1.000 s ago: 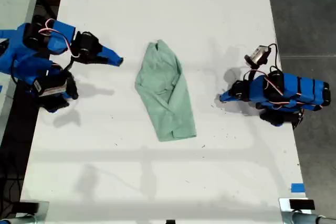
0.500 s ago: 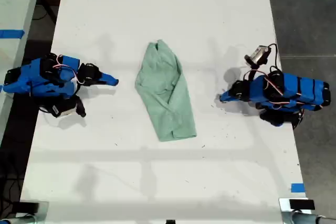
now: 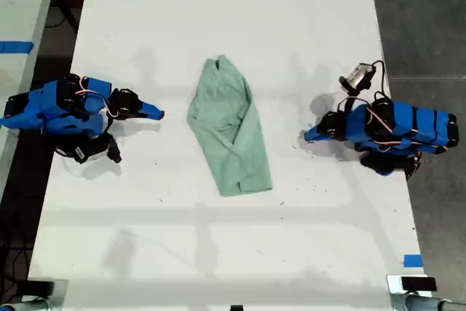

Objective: Fold t shirt

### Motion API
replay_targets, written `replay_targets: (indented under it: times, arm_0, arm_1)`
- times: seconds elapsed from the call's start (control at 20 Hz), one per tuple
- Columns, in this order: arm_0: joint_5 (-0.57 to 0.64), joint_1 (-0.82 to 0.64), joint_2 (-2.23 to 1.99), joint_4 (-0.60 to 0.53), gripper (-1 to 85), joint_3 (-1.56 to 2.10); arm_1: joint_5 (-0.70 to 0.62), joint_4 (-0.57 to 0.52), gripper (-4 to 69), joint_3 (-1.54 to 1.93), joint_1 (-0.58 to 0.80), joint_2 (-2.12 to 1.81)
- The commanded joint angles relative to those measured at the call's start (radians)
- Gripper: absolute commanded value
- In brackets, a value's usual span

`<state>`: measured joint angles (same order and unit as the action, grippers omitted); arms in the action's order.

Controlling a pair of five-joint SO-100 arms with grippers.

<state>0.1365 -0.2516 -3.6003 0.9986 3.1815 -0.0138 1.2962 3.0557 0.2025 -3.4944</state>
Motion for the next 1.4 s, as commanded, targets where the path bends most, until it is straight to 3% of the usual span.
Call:
replay_targets:
  times: [0.0, 1.35]
  arm_0:
    - [0.008, -0.009, -0.006, 0.0, -0.1, 0.003]
    - [0.002, -0.005, -0.006, 0.002, -0.1, 0.005]
  arm_1:
    - [-0.018, 0.009, 0.5, 0.044, 0.009, -0.015]
    - [0.028, 0.017, 0.5, 0.044, -0.015, -0.015]
